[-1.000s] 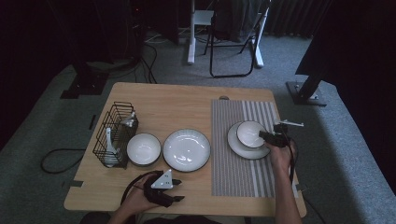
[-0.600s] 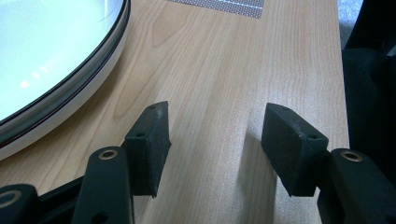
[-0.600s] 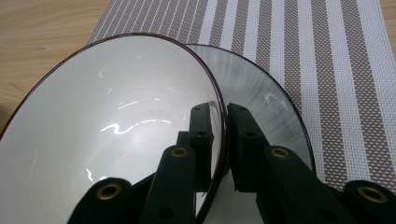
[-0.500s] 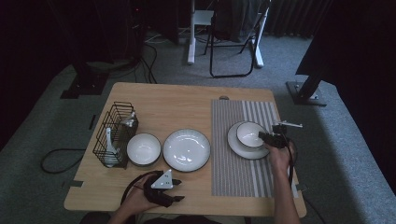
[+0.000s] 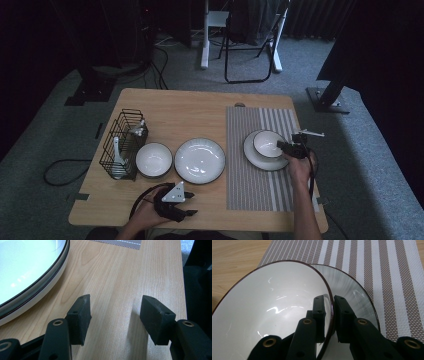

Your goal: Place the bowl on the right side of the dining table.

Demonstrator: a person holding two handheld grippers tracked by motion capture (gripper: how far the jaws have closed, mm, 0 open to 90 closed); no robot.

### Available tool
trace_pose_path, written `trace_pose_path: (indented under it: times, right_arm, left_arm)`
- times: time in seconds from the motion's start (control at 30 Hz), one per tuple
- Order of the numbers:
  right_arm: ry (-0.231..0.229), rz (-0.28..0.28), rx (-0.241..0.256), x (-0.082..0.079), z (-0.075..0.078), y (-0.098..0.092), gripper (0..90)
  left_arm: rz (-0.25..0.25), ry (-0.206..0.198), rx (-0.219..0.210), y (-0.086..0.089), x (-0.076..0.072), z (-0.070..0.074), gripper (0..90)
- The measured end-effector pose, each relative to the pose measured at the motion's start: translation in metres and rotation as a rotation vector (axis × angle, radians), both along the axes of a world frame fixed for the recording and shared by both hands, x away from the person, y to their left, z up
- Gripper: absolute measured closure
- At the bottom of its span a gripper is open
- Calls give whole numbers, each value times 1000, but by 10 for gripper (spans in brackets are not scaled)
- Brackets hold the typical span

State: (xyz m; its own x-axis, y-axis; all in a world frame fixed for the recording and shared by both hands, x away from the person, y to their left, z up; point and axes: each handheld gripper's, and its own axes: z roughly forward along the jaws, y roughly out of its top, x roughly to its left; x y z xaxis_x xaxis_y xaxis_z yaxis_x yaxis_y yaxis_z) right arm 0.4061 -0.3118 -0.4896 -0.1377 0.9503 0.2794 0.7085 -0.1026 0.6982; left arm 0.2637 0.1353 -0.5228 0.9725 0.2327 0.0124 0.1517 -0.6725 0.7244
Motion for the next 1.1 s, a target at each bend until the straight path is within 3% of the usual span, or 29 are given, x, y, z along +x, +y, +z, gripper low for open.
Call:
trace_pose_path:
  times: [0.5, 1.1]
  right_arm:
    - [2, 2, -8, 0, 0, -1, 794]
    - [-35, -1, -52, -7, 11, -3, 656]
  left_arm:
    - [0, 0, 0, 0, 0, 0, 427]
    - [1, -1, -3, 0, 0, 0, 427]
